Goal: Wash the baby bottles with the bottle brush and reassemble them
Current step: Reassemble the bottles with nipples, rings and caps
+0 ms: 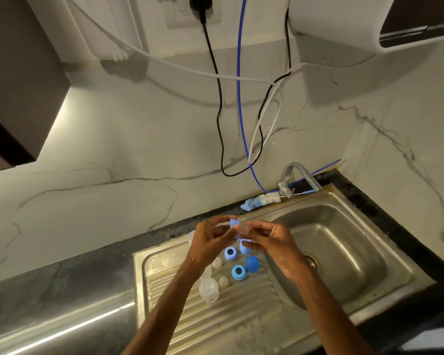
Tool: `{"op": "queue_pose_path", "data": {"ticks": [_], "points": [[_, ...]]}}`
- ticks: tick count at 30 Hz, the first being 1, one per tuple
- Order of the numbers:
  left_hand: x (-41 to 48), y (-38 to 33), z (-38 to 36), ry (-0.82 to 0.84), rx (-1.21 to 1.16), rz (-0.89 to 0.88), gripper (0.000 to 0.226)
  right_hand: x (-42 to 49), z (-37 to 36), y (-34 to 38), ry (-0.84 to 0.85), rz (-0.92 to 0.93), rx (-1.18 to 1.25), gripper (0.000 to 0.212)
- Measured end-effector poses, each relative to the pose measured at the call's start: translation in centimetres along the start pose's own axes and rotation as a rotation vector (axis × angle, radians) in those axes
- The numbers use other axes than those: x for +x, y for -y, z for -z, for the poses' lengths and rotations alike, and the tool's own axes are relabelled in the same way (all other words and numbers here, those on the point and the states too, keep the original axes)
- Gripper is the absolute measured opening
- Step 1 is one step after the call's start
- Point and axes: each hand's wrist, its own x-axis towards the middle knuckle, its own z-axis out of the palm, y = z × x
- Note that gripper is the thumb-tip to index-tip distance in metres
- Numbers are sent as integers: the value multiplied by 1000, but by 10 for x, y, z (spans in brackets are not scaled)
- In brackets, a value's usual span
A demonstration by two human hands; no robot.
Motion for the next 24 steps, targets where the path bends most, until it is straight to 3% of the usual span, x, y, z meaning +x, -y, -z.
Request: {"op": "queue_pose_path", "data": {"ticks": [3, 5, 8, 12, 14, 19, 21, 24], "points": [[-3, -3, 6, 44, 18, 26, 32, -1, 1, -5, -6, 32, -20, 41], [-7, -1, 7, 38, 0, 30, 33, -2, -1, -6, -22, 82, -100, 34], [-12, 2, 5, -27, -51, 18, 33, -3, -9, -10, -127, 261, -261, 14], [-15, 2, 2, -79, -95, -18, 30, -2, -17, -17, -257, 559, -480, 14], [-14, 1, 8, -44, -126, 7, 32, -1, -14, -7, -166, 512, -403, 14], [-10, 2, 33, 185, -92, 89, 36, 7, 8, 4, 155, 121, -117, 25], [-7, 2, 34, 179, -77, 92, 37, 8, 8, 2, 149, 73, -64, 27], [-5, 8, 22, 21, -70, 53, 33, 7, -6, -13, -14, 228, -188, 29]]}}
